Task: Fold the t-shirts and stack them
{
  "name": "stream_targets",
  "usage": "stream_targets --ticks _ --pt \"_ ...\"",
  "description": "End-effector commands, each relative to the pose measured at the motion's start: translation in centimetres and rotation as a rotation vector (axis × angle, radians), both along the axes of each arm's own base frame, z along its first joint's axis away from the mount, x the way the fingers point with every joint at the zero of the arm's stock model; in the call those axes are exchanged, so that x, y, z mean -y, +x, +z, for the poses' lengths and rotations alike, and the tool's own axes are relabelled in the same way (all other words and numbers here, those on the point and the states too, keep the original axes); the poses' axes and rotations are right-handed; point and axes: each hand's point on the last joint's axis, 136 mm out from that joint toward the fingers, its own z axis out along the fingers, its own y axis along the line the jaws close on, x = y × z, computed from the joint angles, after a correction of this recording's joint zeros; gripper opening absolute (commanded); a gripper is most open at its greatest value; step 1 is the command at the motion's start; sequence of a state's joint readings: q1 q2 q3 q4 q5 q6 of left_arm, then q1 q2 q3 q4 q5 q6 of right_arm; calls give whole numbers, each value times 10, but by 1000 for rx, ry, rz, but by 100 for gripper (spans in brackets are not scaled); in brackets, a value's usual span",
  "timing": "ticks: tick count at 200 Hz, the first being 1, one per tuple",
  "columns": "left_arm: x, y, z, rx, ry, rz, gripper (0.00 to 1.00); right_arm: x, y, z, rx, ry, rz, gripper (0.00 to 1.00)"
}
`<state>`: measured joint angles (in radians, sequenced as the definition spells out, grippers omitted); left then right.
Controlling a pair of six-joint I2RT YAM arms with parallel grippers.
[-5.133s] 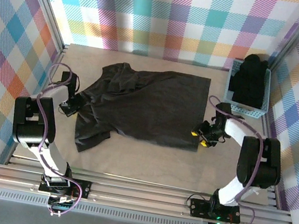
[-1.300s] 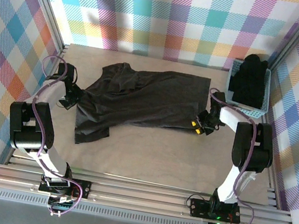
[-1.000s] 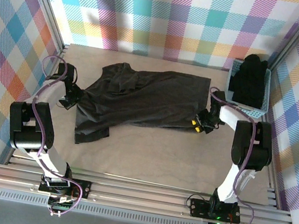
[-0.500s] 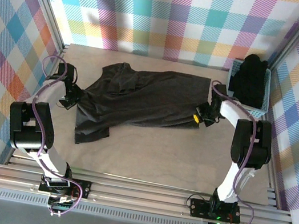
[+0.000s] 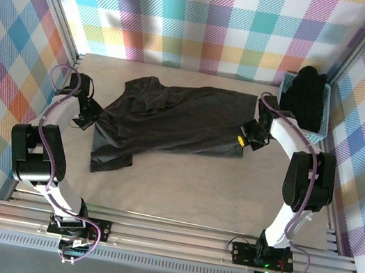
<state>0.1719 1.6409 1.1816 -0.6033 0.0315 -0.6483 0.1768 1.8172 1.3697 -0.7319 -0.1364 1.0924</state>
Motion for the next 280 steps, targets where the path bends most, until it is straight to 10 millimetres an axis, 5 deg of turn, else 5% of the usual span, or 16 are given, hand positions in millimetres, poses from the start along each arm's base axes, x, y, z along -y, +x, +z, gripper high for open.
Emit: stream_targets --ticks 1,24,47,100,145,187,209,231,280 --pt "10 14 22 55 -72 42 0 1 4 41 96 -19 4 0" --pt "24 32 54 156 -152 97 0 1 21 78 228 -30 39 0" --pt "36 55 107 286 -209 120 0 -1 46 128 382 -49 85 0" --pt "32 67 275 658 -247 146 0 8 79 281 796 -126 125 0" --pt "25 34 398 969 -286 197 0 36 42 405 1145 -199 51 0" --pt "17 -24 492 1240 -256 235 0 61 -19 477 1381 -251 -19 0" --pt "14 -43 516 1300 -242 254 0 65 -35 486 1411 -252 -31 0" --pt "14 -33 514 1280 -251 258 0 63 -27 481 1397 -238 -21 0" --pt "20 64 444 1050 -345 213 0 43 57 442 1298 -132 51 0"
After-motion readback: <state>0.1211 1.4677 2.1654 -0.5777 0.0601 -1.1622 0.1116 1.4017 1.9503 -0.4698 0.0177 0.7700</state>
